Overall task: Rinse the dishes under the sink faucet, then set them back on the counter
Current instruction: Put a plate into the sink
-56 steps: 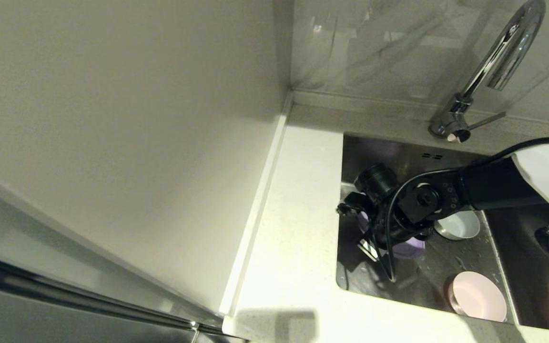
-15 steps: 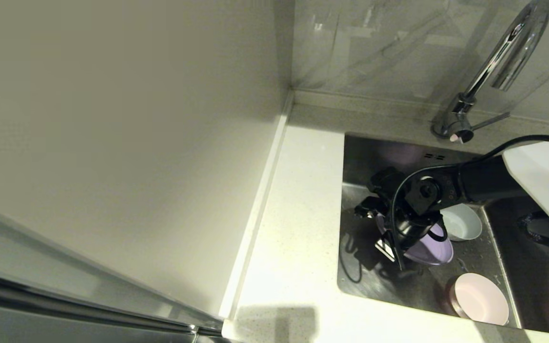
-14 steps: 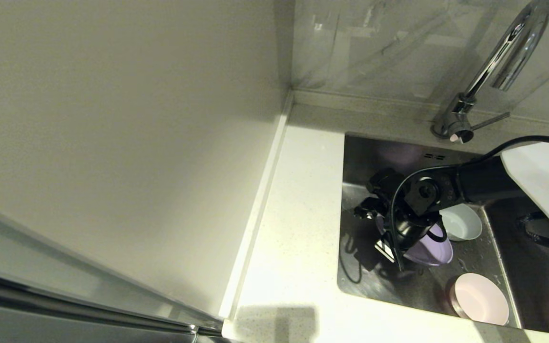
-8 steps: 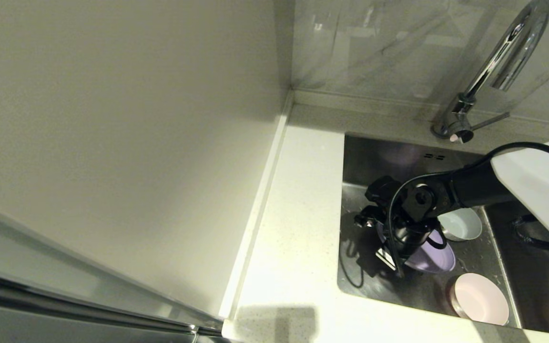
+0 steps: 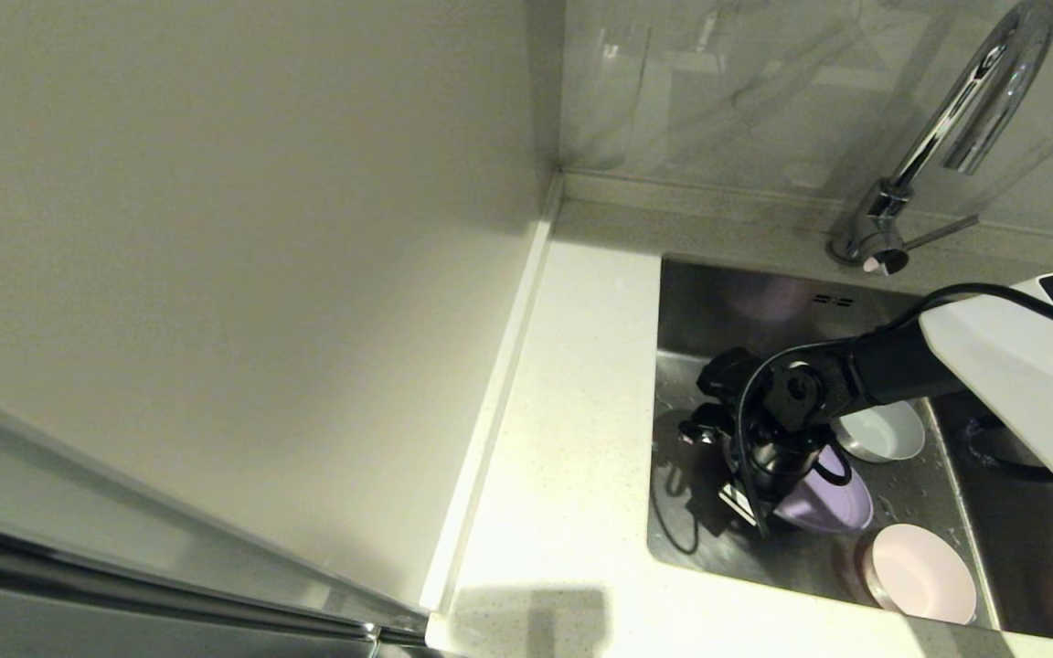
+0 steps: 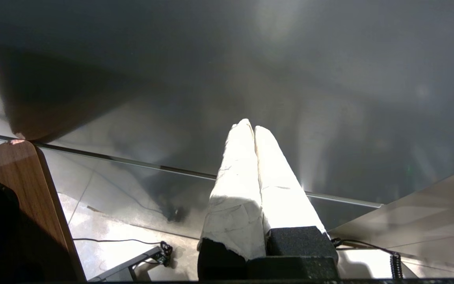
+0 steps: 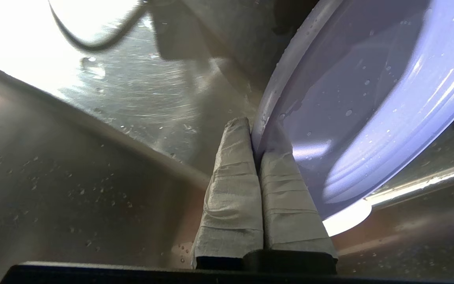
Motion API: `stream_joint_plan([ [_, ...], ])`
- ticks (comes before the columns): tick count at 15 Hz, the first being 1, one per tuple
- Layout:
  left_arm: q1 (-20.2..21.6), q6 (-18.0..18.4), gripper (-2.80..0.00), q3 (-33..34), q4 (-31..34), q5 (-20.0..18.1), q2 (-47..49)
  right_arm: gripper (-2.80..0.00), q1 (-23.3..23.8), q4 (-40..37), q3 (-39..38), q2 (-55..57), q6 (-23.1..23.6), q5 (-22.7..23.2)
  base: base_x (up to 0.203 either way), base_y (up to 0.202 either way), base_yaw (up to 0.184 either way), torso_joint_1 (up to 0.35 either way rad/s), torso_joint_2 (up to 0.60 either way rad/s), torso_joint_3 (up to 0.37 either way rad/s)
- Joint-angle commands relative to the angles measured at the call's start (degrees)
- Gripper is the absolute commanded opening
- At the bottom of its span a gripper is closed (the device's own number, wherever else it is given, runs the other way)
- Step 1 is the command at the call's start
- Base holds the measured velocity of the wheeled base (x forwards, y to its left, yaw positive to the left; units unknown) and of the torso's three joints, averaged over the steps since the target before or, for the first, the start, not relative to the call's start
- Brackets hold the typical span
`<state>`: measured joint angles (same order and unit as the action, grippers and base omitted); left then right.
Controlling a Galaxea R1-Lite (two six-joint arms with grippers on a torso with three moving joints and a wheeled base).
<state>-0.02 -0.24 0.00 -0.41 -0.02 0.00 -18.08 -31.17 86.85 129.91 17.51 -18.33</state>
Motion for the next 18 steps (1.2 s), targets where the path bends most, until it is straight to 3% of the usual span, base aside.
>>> stream_joint_plan([
  [1, 0.0, 0.0, -2.8, 0.2, 0.1, 0.0, 0.0, -2.8, 0.1, -0.2, 0.0, 0.3, -0.3, -0.1, 0.0, 0.0, 0.0, 0.0, 0.0, 0.0],
  [14, 0.0, 0.0, -2.8, 0.2, 0.1, 0.0, 0.0, -2.8, 0.1, -0.3, -0.4, -0.1, -0.8, -0.5, 0.0, 0.0, 0.0, 0.0, 0.0, 0.0],
  [15, 0.0, 0.0, -2.8, 0.2, 0.0, 0.0, 0.0, 0.0, 0.1, -0.3, -0.4, -0.2, -1.0, -0.8, 0.0, 0.0, 0.0, 0.0, 0.0, 0.0],
  [18, 0.0, 0.0, -2.8, 0.1, 0.0, 0.0, 0.0, 0.0, 0.1, -0.3, -0.4, -0.3, -1.1, -1.4, 0.0, 0.0, 0.0, 0.0, 0.0, 0.0],
])
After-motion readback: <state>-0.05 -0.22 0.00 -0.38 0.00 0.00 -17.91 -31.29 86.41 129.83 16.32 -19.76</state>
